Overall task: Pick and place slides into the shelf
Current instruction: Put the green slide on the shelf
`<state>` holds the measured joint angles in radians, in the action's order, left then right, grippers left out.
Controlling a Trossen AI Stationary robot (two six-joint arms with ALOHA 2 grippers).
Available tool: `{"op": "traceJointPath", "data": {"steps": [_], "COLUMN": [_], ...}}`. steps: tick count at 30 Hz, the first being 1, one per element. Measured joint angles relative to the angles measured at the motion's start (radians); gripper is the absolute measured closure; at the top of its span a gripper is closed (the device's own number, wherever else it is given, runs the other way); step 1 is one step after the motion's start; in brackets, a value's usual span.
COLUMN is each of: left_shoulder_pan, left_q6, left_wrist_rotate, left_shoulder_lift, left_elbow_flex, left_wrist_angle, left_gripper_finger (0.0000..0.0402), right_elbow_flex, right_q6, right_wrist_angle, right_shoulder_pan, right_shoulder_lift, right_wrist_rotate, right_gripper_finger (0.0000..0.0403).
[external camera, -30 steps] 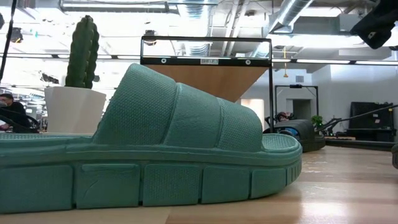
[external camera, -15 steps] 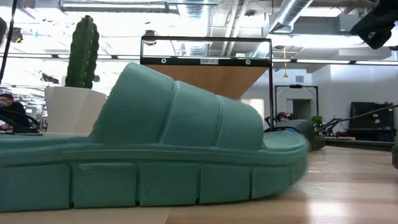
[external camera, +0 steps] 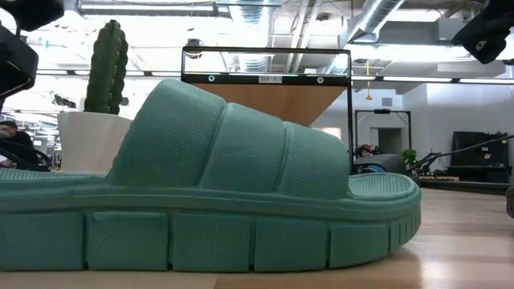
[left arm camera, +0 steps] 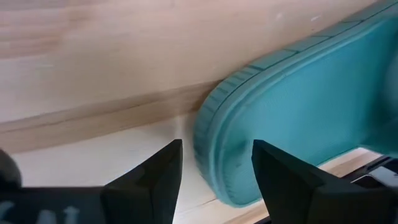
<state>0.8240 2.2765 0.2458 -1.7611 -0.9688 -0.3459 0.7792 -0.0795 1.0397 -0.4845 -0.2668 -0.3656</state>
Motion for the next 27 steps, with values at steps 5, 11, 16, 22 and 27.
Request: {"op": "traceJointPath", "data": {"steps": [5, 11, 16, 22, 27], "left_shoulder_pan": [-0.005, -0.005, -0.013, -0.019, -0.019], "left_q6": [-0.023, -0.031, -0.035, -0.048, -0.051], "left_wrist_rotate": [0.022, 0.027, 0.024, 0.022, -0.018], "left_shoulder_lift": [-0.007, -0.008, -0.008, -0.008, -0.008], "left_elbow_flex": [0.000, 0.000, 0.004, 0.004, 0.004], "left_wrist_angle": [0.048, 0.027, 0.011, 0.014, 0.011], "left_gripper_finger": [0.0219, 0.0219, 0.0219, 0.0219, 0.0219], "right_elbow_flex": [0.000, 0.000, 0.000, 0.000, 0.000], "right_q6": [0.000, 0.000, 0.000, 0.000, 0.000], "right_wrist_angle": [0.000, 0.000, 0.000, 0.000, 0.000], "right_shoulder_pan": [0.000, 0.000, 0.000, 0.000, 0.000], "right_shoulder_lift": [0.000, 0.000, 0.000, 0.000, 0.000], "right_wrist_rotate": [0.000, 0.000, 0.000, 0.000, 0.000], "right_gripper_finger": [0.0403, 0.0403, 0.0403, 0.0403, 0.0403]}}
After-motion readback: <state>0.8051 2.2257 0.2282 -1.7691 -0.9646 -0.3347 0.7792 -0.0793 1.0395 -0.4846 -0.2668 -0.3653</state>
